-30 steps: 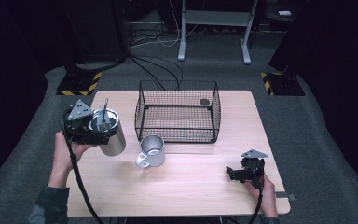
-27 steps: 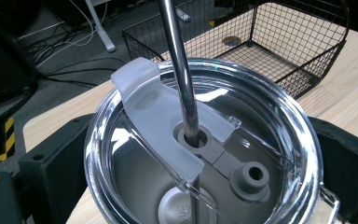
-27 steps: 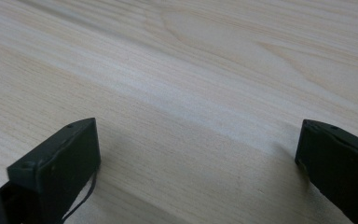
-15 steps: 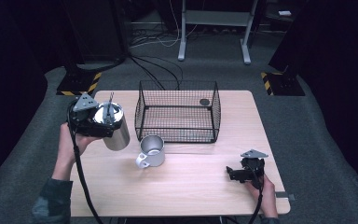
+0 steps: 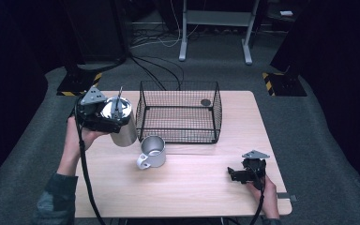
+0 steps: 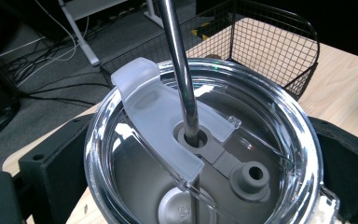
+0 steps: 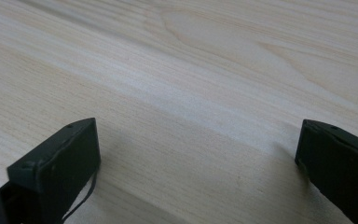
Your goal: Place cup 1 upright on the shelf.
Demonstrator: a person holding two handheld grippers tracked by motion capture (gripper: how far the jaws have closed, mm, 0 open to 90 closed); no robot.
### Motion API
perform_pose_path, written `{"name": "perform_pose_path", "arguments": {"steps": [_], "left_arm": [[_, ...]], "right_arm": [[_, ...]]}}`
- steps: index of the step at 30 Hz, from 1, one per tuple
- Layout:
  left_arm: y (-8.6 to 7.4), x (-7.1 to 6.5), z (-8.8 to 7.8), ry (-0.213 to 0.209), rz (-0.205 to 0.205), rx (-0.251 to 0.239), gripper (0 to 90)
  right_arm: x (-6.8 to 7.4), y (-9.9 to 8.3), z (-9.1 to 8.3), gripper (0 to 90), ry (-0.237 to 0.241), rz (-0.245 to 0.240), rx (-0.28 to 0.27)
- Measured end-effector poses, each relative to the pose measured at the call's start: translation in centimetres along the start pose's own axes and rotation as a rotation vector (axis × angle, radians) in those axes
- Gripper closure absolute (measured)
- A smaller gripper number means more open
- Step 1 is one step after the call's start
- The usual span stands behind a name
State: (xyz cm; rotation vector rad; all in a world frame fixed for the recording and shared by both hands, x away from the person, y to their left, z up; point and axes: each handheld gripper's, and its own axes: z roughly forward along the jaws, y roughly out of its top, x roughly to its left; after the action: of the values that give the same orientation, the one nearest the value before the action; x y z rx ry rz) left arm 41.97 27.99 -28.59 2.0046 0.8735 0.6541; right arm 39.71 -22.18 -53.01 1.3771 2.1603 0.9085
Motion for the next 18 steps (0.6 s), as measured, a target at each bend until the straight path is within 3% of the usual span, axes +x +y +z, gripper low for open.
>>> {"name": "perform_pose_path", "arguments": {"steps": [18], "left_arm": [[2.5,-1.6,1.9,-0.095,0.021,-0.025,4.1]], "right_arm": [[0.0,0.0,0.0,0.0,0.001,-0.001,0.001]]}}
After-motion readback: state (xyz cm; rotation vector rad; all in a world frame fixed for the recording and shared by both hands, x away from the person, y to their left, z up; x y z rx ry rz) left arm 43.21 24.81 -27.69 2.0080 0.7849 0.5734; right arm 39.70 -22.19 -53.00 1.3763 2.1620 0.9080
